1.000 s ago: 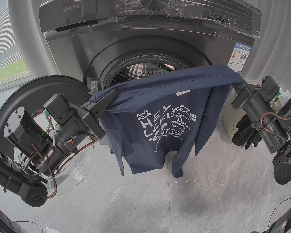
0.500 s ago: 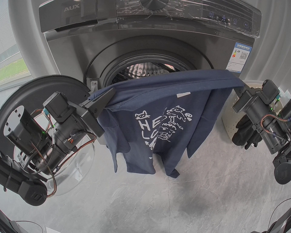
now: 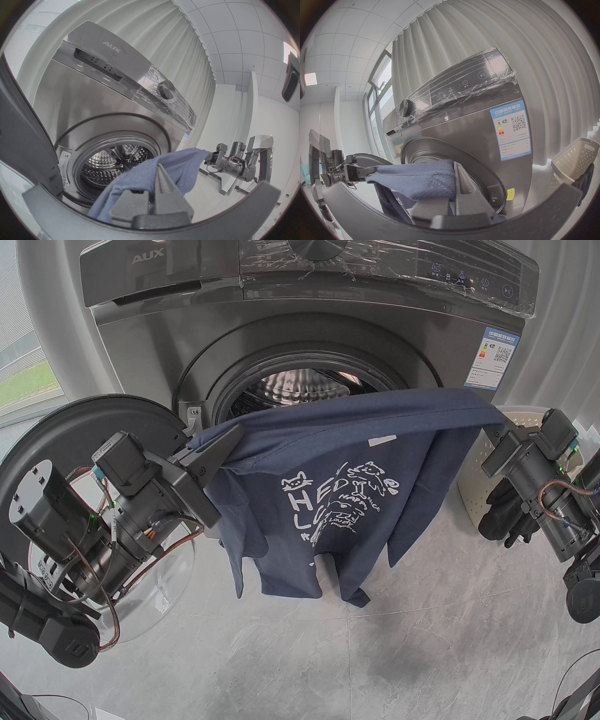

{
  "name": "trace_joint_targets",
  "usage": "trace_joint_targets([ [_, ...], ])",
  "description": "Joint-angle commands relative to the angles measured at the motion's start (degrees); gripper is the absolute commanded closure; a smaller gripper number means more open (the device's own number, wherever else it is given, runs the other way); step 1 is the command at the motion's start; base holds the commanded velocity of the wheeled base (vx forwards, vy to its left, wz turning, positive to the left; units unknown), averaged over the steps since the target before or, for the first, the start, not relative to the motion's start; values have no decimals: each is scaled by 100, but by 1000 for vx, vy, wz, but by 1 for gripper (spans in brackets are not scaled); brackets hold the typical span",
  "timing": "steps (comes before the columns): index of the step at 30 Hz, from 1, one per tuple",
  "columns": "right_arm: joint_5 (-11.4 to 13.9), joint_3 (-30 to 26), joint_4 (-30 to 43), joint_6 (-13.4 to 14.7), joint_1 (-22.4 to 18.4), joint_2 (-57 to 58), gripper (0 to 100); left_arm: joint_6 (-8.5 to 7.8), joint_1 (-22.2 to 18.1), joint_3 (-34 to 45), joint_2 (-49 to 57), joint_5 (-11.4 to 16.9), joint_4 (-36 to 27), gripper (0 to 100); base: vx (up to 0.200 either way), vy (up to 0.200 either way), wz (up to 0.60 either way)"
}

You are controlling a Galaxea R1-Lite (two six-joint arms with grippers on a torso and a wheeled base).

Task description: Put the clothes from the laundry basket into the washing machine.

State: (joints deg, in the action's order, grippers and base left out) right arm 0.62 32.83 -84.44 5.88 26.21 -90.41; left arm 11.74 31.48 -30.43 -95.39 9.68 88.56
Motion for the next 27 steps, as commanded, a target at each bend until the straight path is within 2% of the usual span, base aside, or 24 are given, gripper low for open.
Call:
trace_joint_targets([
  [1, 8, -259, 130, 10, 121, -56, 100, 30, 500, -51, -85, 8, -6, 100, 0, 0, 0],
  [9, -9, -365, 33, 98, 833, -1032, 100, 57, 764, -438, -568, 25, 3, 100, 0, 0, 0],
  [10, -9, -365, 33, 98, 833, -1032, 0, 57, 764, -438, -568, 25, 3, 100, 0, 0, 0],
  [12, -62, -523, 33, 116, 1167, -1313, 0, 57, 816, -578, -647, 25, 3, 100, 0, 0, 0],
  [16, -115, -963, -72, 107, 1396, -1700, 0, 65, 816, -833, -726, 16, 3, 100, 0, 0, 0],
  [21, -62, -1217, -125, 72, 1422, -1919, 0, 65, 816, -895, -718, 16, 3, 100, 0, 0, 0],
  [27, -36, -1112, -186, 63, 1352, -2315, 0, 65, 851, -886, -665, 16, 3, 100, 0, 0, 0],
])
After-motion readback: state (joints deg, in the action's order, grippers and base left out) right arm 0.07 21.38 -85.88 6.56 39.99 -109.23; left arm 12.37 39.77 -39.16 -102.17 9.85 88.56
